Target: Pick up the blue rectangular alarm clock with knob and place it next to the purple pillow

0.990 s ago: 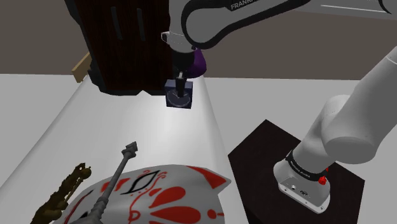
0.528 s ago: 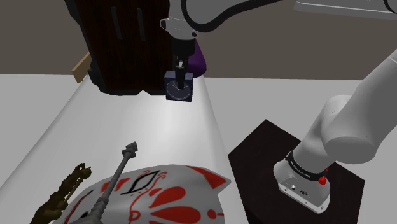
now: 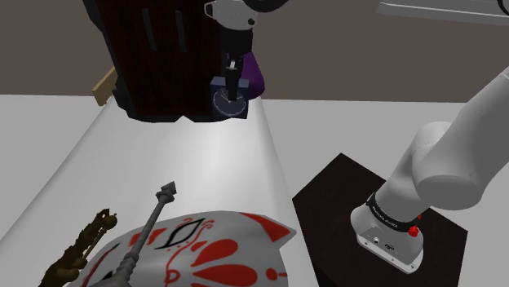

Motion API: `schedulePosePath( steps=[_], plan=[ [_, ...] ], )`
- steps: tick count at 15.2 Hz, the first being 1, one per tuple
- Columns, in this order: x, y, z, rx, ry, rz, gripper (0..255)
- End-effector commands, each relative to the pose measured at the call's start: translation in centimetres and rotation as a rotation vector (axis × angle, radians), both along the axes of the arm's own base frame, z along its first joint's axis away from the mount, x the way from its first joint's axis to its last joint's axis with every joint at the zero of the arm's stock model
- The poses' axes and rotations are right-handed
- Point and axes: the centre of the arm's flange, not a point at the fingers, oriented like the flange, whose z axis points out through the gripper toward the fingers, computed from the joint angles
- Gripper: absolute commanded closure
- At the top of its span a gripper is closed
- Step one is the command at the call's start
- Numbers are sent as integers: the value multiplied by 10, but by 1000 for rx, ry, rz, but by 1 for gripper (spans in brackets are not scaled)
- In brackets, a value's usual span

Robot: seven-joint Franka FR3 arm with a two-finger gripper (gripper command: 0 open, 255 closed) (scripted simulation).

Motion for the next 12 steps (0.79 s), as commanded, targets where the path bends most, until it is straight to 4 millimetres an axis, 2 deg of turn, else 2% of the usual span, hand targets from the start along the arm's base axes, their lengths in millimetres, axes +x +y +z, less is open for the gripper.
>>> schedulePosePath(
  steps=[1, 9, 12],
  plan=[
    [0, 1, 10, 0, 0, 0, 255],
    [0, 1, 49, 0, 0, 0, 255],
    [13, -37, 49, 0, 0, 0, 255]
  ],
)
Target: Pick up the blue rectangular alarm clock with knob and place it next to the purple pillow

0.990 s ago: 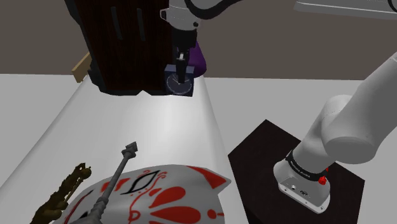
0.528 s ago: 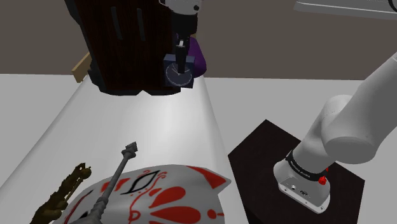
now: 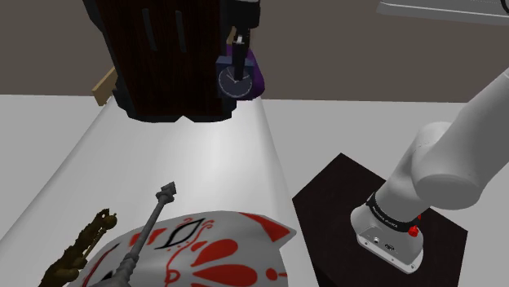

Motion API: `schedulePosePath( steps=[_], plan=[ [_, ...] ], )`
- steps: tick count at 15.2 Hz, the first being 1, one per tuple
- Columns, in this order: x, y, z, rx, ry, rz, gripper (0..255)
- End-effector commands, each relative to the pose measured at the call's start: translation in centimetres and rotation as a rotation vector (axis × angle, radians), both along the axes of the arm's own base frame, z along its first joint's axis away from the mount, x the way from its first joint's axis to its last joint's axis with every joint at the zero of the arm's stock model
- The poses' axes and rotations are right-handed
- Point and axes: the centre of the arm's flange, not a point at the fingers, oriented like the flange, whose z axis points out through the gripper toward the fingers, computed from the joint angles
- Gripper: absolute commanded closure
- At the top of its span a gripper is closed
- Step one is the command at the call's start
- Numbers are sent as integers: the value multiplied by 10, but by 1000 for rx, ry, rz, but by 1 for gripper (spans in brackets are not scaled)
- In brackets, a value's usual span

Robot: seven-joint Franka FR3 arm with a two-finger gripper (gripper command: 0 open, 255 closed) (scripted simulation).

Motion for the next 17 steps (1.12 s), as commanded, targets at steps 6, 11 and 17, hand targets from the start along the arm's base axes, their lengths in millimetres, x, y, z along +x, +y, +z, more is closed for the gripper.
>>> schedulePosePath(
  steps=[6, 11, 17],
  plan=[
    [30, -84, 2, 0, 0, 1, 255],
    [52, -146, 2, 0, 0, 1, 255],
    [76, -211, -3, 0, 0, 1, 255]
  ],
)
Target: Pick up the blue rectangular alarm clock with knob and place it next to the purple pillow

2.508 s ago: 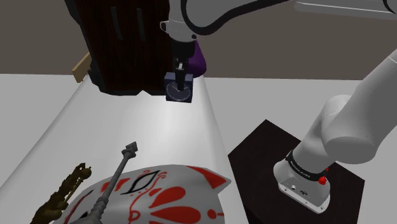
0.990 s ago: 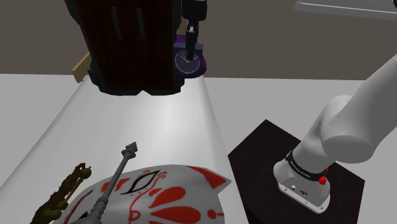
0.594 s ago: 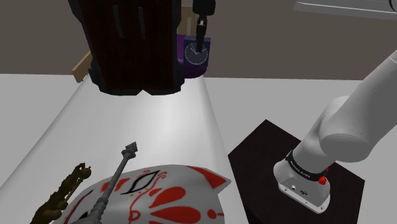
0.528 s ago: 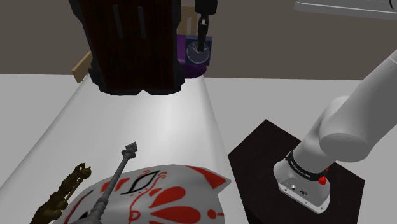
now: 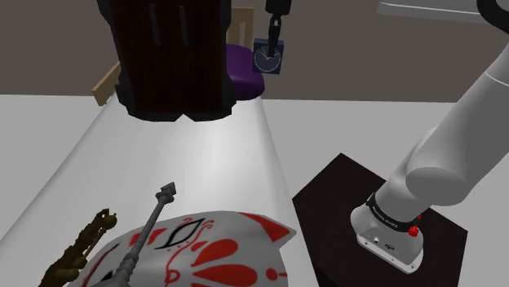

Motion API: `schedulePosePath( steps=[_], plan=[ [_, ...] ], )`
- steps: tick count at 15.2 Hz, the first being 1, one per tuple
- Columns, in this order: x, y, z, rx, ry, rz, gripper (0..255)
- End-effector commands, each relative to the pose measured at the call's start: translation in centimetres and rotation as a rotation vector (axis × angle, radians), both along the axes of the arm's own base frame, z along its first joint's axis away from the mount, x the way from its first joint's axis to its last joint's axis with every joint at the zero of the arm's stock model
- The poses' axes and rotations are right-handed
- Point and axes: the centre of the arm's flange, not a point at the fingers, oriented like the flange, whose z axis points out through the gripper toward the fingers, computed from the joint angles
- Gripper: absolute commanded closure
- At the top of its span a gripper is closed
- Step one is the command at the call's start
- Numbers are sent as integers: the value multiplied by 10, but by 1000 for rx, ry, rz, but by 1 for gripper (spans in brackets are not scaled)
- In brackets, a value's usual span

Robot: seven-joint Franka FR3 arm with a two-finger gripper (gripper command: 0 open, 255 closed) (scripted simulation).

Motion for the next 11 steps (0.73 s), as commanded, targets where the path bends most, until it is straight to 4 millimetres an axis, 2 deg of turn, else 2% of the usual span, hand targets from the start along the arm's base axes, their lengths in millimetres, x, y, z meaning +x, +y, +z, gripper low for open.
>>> schedulePosePath(
  steps=[1, 11],
  plan=[
    [2, -4, -7, 0, -1, 2, 255],
    [2, -4, -60, 0, -1, 2, 255]
  ],
)
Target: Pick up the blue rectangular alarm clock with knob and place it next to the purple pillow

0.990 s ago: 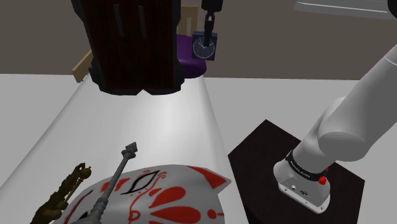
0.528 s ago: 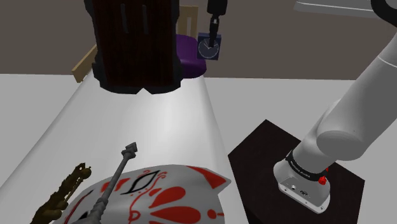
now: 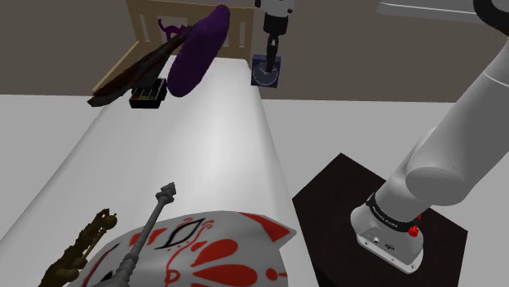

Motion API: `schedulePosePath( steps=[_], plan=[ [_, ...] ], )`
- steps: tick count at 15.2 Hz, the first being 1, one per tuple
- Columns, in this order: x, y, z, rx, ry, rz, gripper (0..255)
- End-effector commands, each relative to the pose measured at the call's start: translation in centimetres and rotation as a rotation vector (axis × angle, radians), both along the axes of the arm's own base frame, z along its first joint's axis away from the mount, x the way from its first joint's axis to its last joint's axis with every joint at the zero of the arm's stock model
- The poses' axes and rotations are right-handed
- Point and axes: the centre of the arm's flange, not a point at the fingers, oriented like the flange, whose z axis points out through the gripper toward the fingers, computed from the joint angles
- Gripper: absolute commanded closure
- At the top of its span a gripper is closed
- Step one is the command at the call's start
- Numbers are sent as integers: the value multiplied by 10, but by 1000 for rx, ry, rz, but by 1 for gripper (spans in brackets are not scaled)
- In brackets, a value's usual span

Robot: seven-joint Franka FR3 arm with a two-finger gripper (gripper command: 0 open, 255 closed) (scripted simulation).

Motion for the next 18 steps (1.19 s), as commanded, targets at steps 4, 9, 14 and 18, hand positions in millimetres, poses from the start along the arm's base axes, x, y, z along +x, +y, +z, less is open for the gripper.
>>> schedulePosePath(
  steps=[4, 9, 14, 18],
  plan=[
    [0, 0, -26, 0, -1, 0, 255],
    [0, 0, -52, 0, -1, 0, 255],
    [0, 0, -78, 0, -1, 0, 255],
    [0, 0, -100, 0, -1, 0, 255]
  ],
)
